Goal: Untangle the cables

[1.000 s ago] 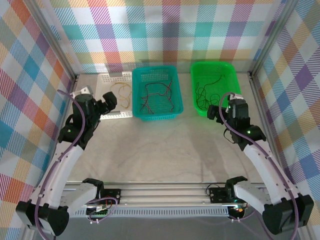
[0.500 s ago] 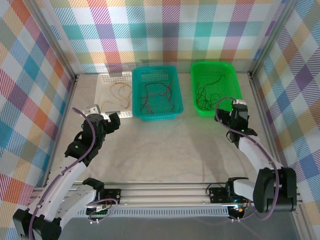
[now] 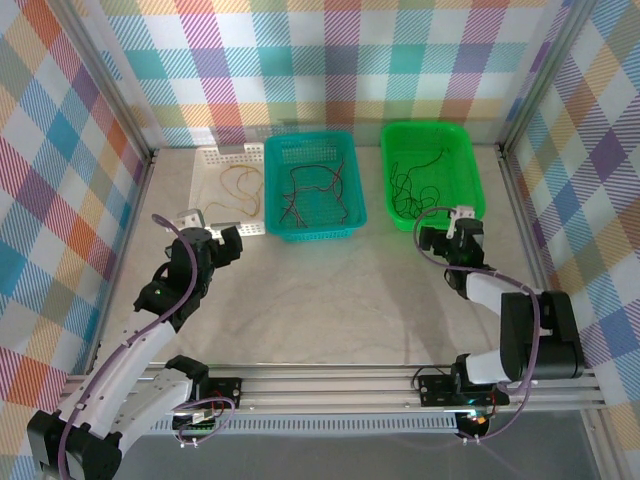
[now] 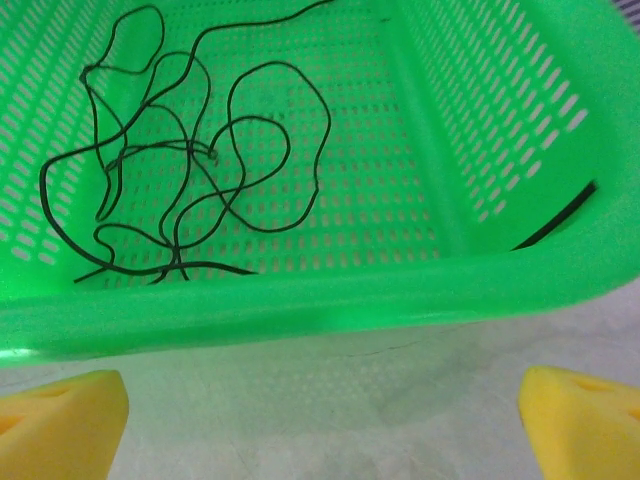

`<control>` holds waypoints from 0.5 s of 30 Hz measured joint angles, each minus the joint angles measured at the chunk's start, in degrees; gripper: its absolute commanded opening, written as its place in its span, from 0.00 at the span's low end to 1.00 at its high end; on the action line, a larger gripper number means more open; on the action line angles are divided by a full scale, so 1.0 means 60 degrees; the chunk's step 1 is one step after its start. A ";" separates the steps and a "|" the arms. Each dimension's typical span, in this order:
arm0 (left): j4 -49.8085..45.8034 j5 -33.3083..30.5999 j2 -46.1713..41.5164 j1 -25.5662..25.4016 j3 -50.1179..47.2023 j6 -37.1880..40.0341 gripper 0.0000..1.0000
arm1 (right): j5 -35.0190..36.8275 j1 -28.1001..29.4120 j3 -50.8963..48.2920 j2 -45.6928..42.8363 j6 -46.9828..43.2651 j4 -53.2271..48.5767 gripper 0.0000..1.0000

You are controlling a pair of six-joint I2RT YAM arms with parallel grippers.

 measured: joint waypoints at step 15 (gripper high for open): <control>0.0273 -0.0186 0.0306 0.0000 -0.0357 0.0029 1.00 | -0.1009 -0.0157 -0.0878 0.1177 -0.0324 0.3056 1.00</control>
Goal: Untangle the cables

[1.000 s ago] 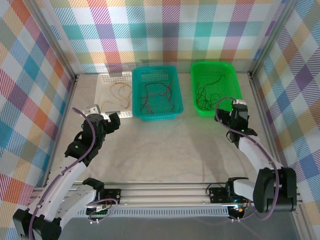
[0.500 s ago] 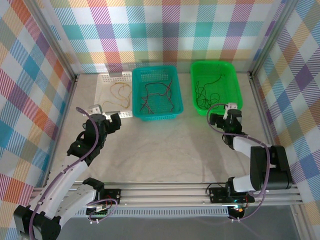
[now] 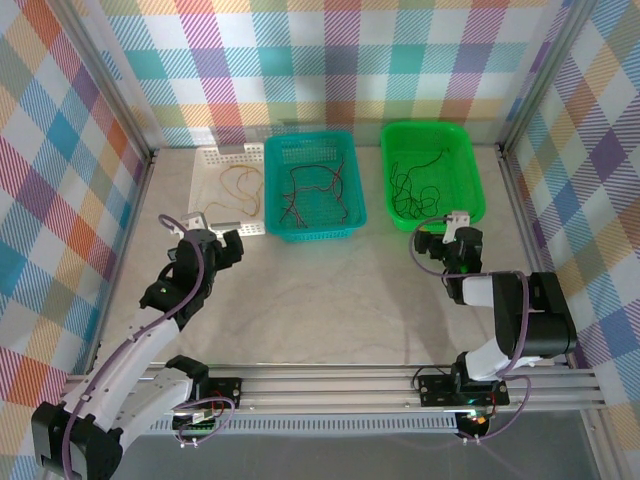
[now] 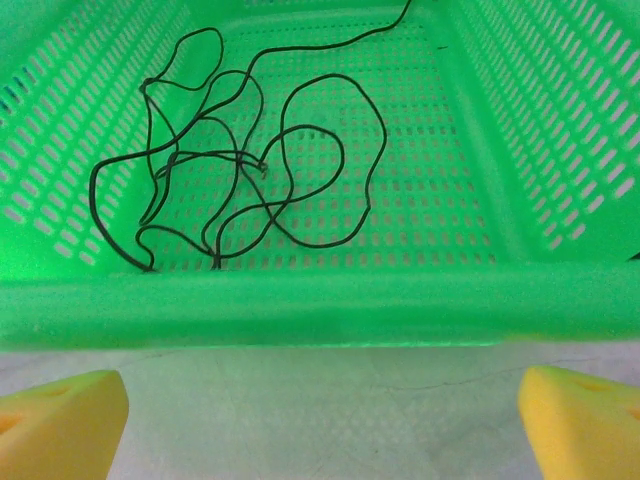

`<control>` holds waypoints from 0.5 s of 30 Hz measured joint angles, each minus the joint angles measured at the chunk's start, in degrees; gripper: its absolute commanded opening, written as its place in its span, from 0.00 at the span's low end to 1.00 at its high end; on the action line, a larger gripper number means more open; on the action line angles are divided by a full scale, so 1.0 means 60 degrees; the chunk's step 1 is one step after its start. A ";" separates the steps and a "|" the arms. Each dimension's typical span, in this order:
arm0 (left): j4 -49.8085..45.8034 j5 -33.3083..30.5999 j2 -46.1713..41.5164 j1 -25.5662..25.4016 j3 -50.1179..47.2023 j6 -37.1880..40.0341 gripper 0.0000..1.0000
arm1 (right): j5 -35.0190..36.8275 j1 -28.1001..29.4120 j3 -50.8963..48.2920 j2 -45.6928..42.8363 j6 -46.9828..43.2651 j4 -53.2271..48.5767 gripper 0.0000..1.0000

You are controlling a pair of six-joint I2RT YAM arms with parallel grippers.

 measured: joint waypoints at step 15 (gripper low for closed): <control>0.0878 -0.0284 0.0229 0.0000 -0.0696 0.0270 1.00 | 0.0353 0.0259 -0.0189 0.0000 -0.0146 0.0739 1.00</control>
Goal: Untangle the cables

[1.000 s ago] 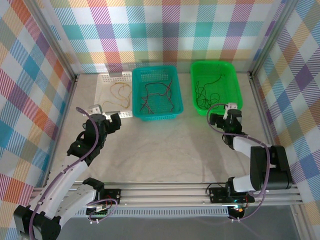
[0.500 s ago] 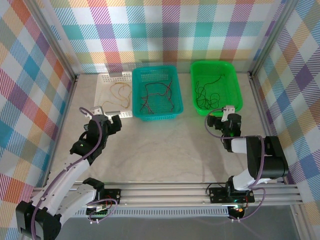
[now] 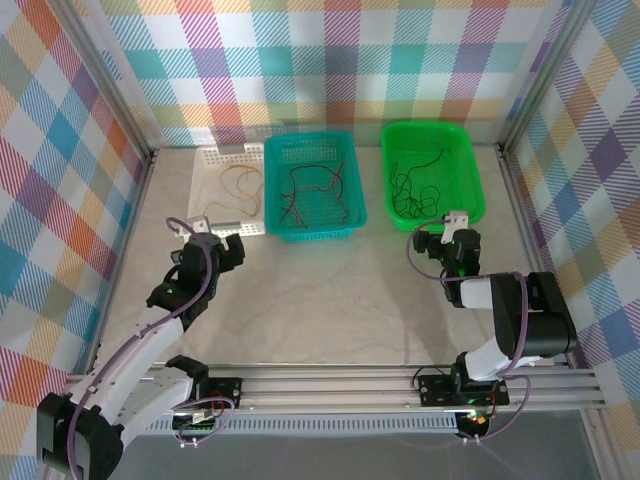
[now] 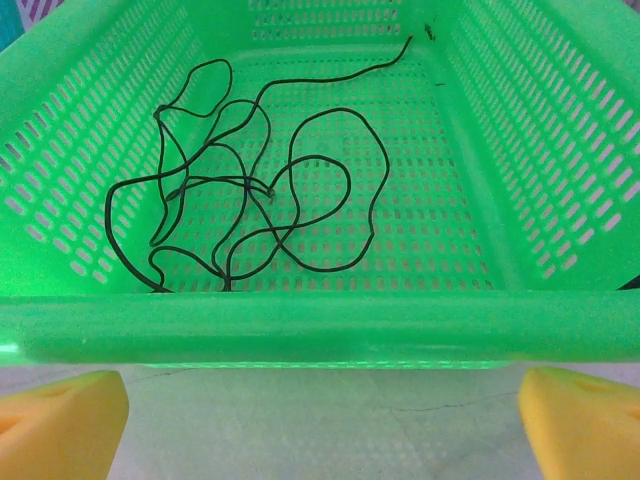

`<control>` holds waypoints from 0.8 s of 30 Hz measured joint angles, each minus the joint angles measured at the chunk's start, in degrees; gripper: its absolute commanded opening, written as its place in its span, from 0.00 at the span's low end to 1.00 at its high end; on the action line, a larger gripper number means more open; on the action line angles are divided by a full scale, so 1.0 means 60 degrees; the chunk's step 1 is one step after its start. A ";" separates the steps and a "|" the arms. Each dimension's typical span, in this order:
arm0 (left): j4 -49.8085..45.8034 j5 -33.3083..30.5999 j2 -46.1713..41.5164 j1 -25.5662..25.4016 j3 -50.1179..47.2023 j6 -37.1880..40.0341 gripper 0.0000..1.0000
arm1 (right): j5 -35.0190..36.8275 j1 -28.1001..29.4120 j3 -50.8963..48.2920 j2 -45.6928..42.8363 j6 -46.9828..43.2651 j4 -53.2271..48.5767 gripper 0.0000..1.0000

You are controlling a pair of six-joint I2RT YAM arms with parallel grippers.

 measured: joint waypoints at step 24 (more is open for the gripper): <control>0.4138 -0.0149 0.3151 0.1402 -0.1526 0.1351 1.00 | -0.0007 -0.0004 0.0000 0.0000 0.0000 0.0025 1.00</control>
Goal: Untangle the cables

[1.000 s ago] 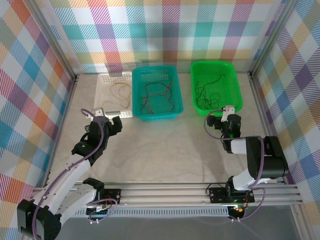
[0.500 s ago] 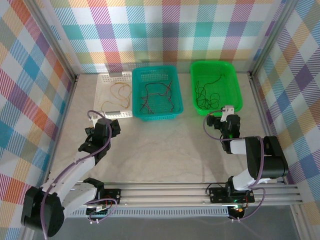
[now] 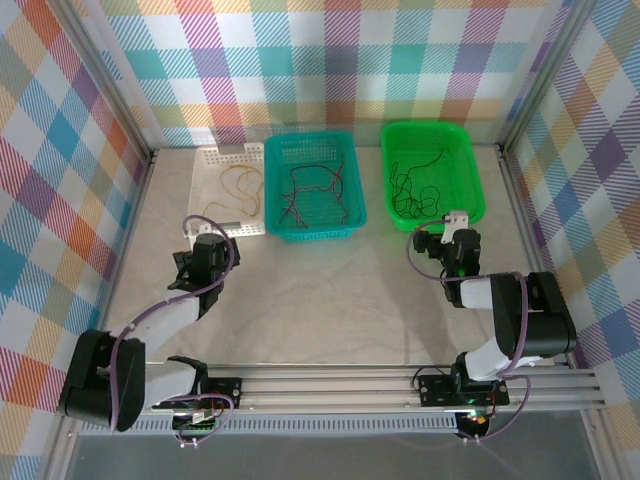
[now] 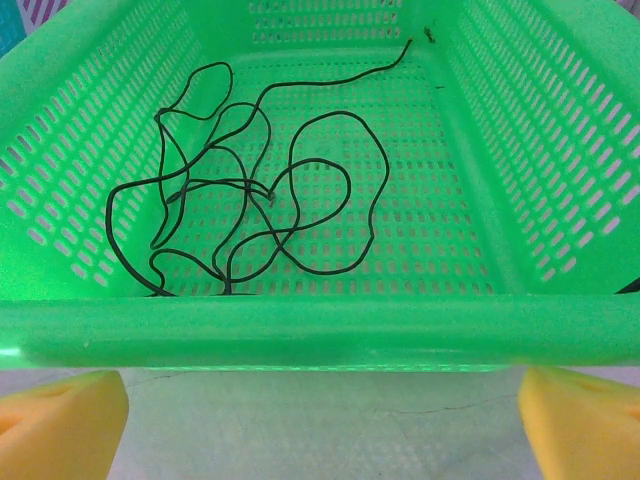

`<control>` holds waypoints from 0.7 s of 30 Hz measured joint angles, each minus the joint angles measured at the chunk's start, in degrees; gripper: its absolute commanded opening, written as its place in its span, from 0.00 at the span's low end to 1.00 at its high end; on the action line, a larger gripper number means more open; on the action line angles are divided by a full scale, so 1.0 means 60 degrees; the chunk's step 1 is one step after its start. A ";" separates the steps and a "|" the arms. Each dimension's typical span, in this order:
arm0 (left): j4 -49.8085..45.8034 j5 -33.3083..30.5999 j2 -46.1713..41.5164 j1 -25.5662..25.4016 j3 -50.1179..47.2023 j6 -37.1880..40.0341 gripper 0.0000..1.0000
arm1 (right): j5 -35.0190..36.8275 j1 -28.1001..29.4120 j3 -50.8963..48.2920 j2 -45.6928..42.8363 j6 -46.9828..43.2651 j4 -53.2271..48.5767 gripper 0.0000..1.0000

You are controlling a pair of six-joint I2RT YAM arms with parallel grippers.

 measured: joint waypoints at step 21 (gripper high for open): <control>0.2211 0.2881 0.2029 0.1224 0.0441 0.0146 1.00 | -0.0040 -0.0025 0.0000 0.0000 0.0004 -0.0004 1.00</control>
